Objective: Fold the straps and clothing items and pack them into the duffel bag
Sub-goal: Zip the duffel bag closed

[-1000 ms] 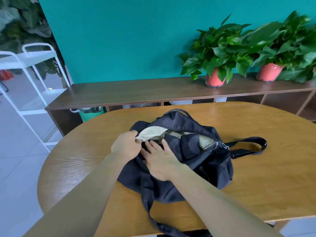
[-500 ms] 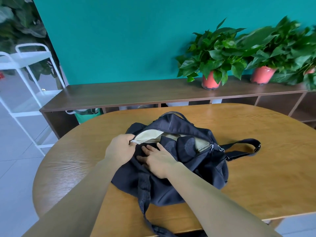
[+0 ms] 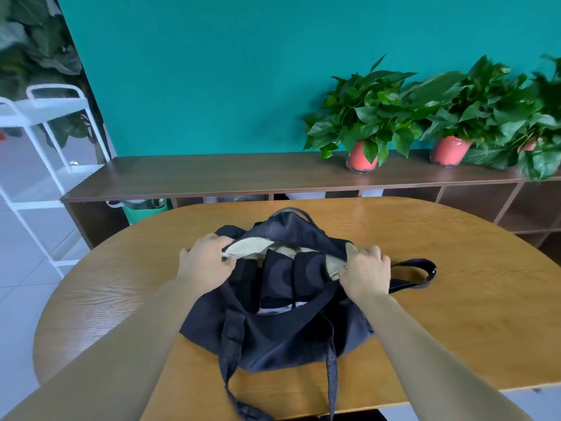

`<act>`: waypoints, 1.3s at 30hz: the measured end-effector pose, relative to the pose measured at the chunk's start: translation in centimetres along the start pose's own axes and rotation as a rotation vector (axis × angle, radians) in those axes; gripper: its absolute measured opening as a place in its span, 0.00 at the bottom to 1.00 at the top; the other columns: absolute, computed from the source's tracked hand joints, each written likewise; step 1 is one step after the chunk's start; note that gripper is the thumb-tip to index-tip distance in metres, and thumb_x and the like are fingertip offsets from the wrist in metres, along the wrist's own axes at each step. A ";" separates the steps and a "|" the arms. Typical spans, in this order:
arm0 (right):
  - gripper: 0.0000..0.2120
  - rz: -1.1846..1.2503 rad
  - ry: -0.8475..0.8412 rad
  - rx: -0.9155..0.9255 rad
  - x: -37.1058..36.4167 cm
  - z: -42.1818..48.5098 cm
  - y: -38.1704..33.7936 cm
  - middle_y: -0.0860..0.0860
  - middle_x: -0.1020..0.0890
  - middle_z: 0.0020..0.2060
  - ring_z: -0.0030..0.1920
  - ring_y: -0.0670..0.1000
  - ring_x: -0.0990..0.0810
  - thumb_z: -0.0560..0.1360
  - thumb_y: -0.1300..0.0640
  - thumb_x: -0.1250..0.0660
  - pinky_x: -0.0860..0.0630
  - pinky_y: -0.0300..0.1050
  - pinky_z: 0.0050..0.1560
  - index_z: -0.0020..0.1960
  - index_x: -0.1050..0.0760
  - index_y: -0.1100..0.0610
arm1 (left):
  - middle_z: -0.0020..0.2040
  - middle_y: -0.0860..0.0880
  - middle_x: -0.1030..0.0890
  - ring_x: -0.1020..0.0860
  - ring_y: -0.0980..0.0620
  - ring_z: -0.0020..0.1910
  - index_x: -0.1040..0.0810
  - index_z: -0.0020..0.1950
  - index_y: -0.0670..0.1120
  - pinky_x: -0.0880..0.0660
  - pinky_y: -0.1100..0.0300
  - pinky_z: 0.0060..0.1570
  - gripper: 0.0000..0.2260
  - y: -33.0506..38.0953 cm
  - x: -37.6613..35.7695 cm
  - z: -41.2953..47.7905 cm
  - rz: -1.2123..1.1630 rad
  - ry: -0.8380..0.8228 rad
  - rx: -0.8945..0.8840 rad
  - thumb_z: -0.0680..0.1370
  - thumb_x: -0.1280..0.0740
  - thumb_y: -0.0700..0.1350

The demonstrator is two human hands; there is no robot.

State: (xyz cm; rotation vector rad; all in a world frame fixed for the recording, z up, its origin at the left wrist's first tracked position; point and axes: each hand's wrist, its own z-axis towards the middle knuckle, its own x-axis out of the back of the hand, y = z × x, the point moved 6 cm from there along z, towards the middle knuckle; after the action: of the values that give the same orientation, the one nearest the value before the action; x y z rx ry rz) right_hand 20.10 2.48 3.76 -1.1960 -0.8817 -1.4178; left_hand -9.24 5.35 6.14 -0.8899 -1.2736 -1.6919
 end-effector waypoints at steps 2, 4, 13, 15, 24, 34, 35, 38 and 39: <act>0.14 -0.009 -0.030 -0.015 -0.5 0.3 0.3 0.51 0.20 0.50 0.58 0.56 0.31 0.75 0.55 0.39 0.34 0.49 0.54 0.61 0.31 0.54 | 0.49 0.55 0.27 0.30 0.52 0.47 0.25 0.58 0.56 0.42 0.54 0.51 0.11 0.2 -0.3 0.4 0.047 -0.025 0.018 0.78 0.39 0.45; 0.13 -0.014 -0.041 -0.017 -0.6 0.6 0.4 0.51 0.20 0.48 0.57 0.56 0.31 0.75 0.57 0.40 0.34 0.49 0.51 0.60 0.31 0.54 | 0.50 0.55 0.27 0.30 0.52 0.46 0.26 0.60 0.55 0.41 0.52 0.53 0.11 0.4 -0.5 0.7 0.082 -0.033 0.048 0.79 0.40 0.44; 0.15 -0.032 -0.029 -0.045 0.3 2.2 2.3 0.49 0.23 0.37 0.53 0.55 0.30 0.72 0.65 0.42 0.39 0.48 0.45 0.51 0.24 0.50 | 0.54 0.48 0.24 0.28 0.45 0.59 0.23 0.56 0.51 0.43 0.53 0.51 0.14 -0.6 0.4 0.9 0.165 -0.006 0.101 0.77 0.43 0.38; 0.16 -0.037 -0.029 -0.064 0.3 2.4 2.9 0.49 0.23 0.37 0.53 0.54 0.30 0.72 0.65 0.41 0.39 0.48 0.45 0.52 0.24 0.48 | 0.51 0.49 0.25 0.27 0.47 0.51 0.21 0.54 0.52 0.44 0.54 0.50 0.15 -1.1 0.9 1.0 0.198 -0.010 0.112 0.77 0.43 0.38; 0.15 -0.065 -0.061 -0.093 0.2 3.3 4.5 0.47 0.26 0.37 0.53 0.55 0.31 0.72 0.63 0.40 0.37 0.50 0.51 0.51 0.24 0.46 | 0.45 0.54 0.28 0.29 0.52 0.43 0.21 0.50 0.59 0.41 0.53 0.53 0.14 -3.2 1.4 0.9 0.325 -0.092 0.145 0.79 0.43 0.44; 0.11 0.273 -0.082 -0.177 0.2 3.7 6.4 0.50 0.23 0.36 0.43 0.56 0.28 0.74 0.60 0.42 0.39 0.53 0.57 0.36 0.31 0.48 | 0.42 0.53 0.28 0.30 0.52 0.44 0.24 0.40 0.55 0.43 0.54 0.48 0.13 -2.1 1.4 0.7 0.460 -0.085 0.136 0.78 0.45 0.43; 0.10 0.339 -0.105 -0.187 0.1 3.7 6.8 0.49 0.23 0.36 0.43 0.56 0.27 0.75 0.58 0.40 0.39 0.54 0.60 0.37 0.28 0.47 | 0.42 0.53 0.28 0.30 0.51 0.44 0.25 0.38 0.54 0.43 0.54 0.48 0.13 -1.6 1.4 0.8 0.460 -0.088 0.131 0.78 0.45 0.43; 0.07 0.698 -0.215 -0.284 -0.5 3.5 8.2 0.45 0.20 0.39 0.50 0.55 0.24 0.76 0.51 0.37 0.38 0.58 0.66 0.40 0.24 0.45 | 0.43 0.52 0.27 0.31 0.51 0.45 0.27 0.39 0.53 0.42 0.53 0.49 0.10 0.1 1.3 0.8 0.434 -0.101 0.112 0.76 0.44 0.44; 0.07 0.857 -0.245 -0.341 -0.7 3.3 8.7 0.44 0.19 0.40 0.52 0.54 0.24 0.77 0.51 0.38 0.37 0.58 0.66 0.43 0.22 0.45 | 0.43 0.52 0.27 0.31 0.51 0.46 0.26 0.42 0.53 0.42 0.53 0.49 0.09 0.8 1.3 0.9 0.418 -0.106 0.100 0.76 0.44 0.44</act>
State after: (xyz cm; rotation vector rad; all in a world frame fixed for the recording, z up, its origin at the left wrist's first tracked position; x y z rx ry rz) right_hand 29.30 4.08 3.14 -1.7516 -0.1985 -0.7325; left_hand -9.04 5.84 7.83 -1.1089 -1.1339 -1.2579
